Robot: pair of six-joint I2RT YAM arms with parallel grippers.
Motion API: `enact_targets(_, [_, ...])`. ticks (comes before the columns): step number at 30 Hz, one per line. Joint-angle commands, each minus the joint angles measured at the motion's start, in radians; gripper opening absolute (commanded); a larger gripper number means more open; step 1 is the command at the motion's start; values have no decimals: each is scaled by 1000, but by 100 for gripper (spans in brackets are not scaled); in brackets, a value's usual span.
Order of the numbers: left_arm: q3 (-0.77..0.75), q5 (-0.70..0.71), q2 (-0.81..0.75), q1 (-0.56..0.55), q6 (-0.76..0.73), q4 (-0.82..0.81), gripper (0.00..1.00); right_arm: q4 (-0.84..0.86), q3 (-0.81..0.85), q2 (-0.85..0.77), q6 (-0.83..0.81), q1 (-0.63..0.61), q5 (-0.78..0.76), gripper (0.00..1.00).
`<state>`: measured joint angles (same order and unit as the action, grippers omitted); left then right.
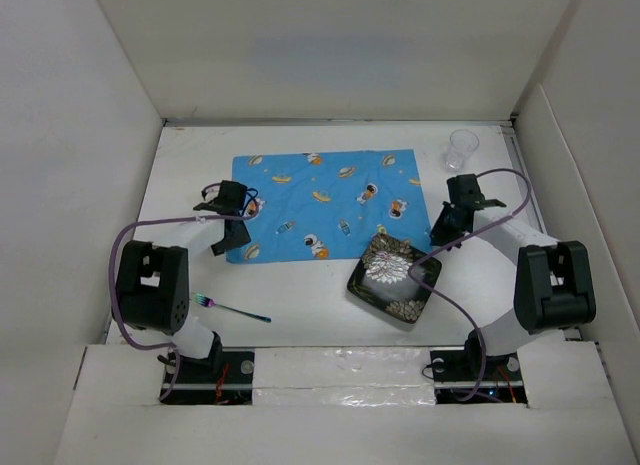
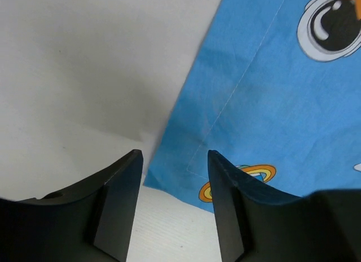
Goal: Set the dinner table for one person
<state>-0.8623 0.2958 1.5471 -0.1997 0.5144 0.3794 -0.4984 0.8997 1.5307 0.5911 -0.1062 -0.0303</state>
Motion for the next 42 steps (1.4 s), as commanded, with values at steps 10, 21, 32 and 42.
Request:
enact_targets(10, [-237, -70, -223, -18, -47, 79, 50, -130, -24, -295, 44, -18, -88, 62])
enact_targets(21, [-175, -386, -370, -18, -8, -31, 2, -310, -211, -604, 348, -70, 70, 69])
enact_targets(32, [-158, -472, -377, -18, -2, -111, 14, -209, -386, -558, 489, -79, 136, 68])
enact_targets(42, [-181, -483, -364, -18, -33, -100, 17, 21, -485, -417, 633, -113, 247, 59])
